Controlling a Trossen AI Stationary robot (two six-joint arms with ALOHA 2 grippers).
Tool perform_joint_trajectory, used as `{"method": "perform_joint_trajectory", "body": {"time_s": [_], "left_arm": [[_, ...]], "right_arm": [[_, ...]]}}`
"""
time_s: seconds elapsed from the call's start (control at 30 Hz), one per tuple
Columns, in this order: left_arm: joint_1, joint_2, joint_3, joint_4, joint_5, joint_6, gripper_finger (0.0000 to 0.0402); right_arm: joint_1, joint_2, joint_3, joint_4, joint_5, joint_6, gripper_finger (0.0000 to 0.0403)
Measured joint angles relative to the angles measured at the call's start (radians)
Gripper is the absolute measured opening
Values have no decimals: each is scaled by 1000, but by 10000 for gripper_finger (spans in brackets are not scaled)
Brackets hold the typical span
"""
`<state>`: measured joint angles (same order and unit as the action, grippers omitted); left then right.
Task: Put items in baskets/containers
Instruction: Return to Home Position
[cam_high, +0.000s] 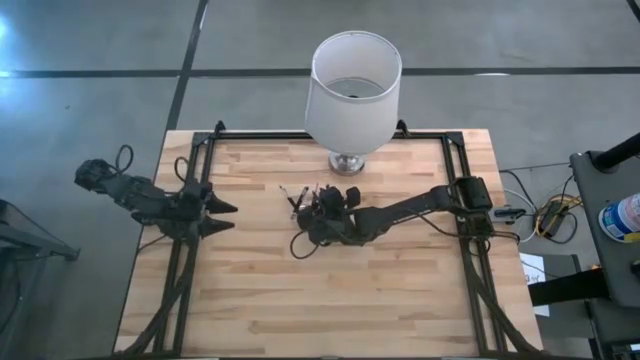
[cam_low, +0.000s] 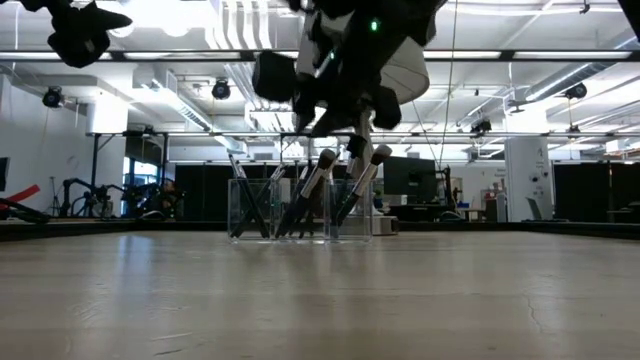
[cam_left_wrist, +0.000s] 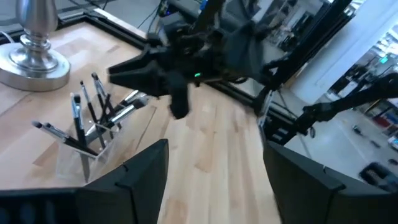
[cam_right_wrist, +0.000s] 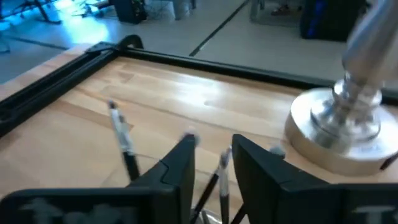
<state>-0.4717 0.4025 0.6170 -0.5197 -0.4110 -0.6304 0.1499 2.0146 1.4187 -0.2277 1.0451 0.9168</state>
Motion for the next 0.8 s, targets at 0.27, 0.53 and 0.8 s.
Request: {"method": "perform_joint_trajectory", "body": {"time_s": [0.27,0.53,0.8], "left_arm": [[0,-47,0,-2,9,-101,255],[0,-64,0,62,60,-18,255],[-1,-67,-3,138,170,79,255]], "right_arm": [[26,-17,106,-1,0,-108,132],[76,-24,283,-1,-31,-146,128],[75,-25,394,25,-578,-408,120]]}}
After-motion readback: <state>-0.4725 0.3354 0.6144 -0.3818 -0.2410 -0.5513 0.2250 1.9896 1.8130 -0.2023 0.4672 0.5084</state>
